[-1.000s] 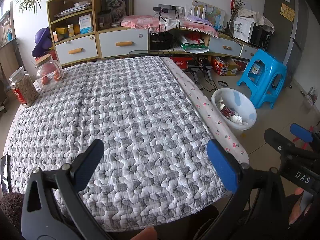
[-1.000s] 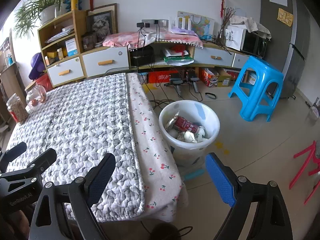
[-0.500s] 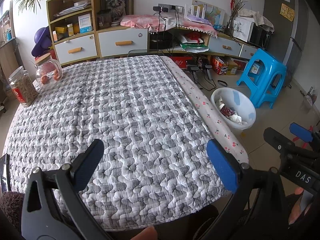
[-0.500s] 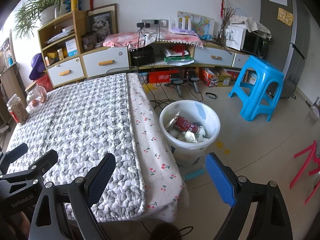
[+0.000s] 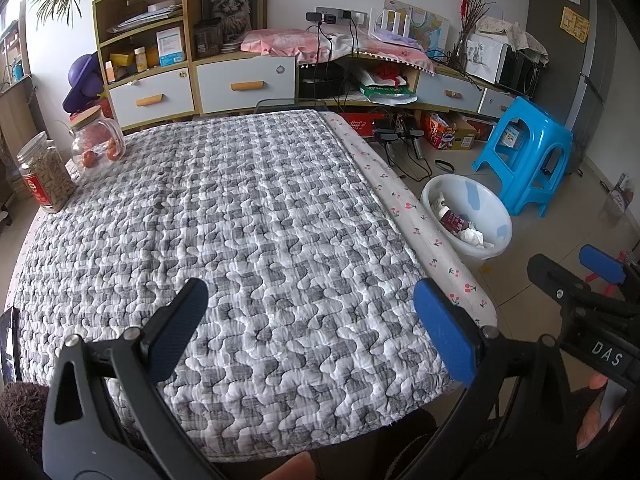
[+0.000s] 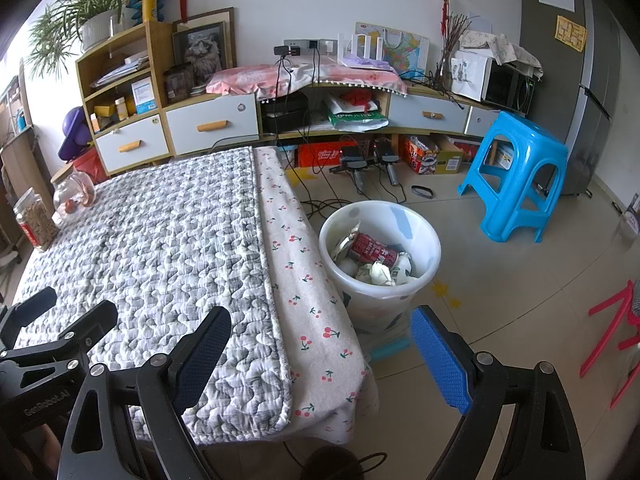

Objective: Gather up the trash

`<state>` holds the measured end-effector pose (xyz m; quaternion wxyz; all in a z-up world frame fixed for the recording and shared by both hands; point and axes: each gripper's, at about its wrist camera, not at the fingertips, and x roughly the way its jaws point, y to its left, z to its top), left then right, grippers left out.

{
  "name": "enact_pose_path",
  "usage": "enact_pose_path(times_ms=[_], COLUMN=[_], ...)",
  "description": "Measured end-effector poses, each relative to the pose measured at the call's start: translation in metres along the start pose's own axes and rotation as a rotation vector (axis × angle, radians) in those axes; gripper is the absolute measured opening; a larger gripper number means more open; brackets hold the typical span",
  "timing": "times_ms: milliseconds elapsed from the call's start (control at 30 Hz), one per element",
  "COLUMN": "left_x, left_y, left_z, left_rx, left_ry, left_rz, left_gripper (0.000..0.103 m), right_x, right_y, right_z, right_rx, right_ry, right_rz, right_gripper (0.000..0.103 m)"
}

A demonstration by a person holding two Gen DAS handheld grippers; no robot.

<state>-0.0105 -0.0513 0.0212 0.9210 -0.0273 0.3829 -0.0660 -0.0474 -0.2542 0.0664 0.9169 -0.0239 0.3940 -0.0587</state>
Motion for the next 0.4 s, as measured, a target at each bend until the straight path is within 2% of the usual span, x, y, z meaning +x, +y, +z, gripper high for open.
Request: enact_pose_path(times_ms=[400], left_x=[0.000], left_y=[-0.002], left_z=[-0.001], left_rx=[0.001], left_ry=[-0.004], left_rz=[0.004], left_gripper=[0.102], right_x=[-0.006], right_y=[0.014], right_z=[0.005], right_rx=[0.022], right_ry=[-0.030], right_rz=[0.029], right_gripper=[0.093])
